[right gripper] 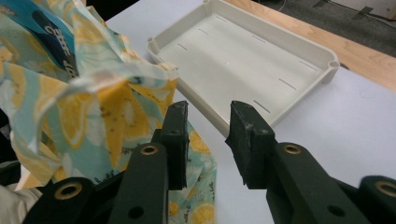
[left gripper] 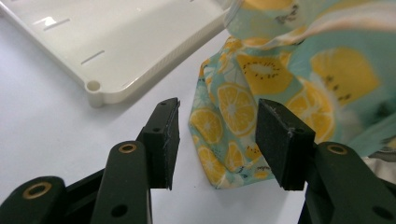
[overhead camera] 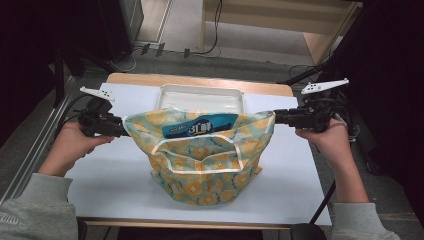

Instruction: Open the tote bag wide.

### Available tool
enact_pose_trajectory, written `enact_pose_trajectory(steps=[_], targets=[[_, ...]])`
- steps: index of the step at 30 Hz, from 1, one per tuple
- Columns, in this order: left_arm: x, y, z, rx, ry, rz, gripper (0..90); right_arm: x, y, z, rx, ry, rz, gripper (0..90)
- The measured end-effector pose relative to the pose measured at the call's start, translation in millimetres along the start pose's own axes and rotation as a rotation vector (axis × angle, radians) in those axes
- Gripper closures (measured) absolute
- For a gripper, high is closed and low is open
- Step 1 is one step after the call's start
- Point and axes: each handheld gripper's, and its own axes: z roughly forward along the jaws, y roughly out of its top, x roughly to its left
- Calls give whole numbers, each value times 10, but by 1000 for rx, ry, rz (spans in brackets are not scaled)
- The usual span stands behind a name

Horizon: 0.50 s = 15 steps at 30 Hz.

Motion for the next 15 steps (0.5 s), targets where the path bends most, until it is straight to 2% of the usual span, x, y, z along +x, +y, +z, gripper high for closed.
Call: enact_pose_trajectory(steps=[8,12,15], targets=[[-37,157,-128,-2,16,26,500,75,174,-98,-12,6,-31,706],[-88,260,-202,-11,5,44,499,148,303,-140,-15,16,-49,710],[-100,325,-245,-10,9,40,498,196,378,-153,-14,12,-62,709]])
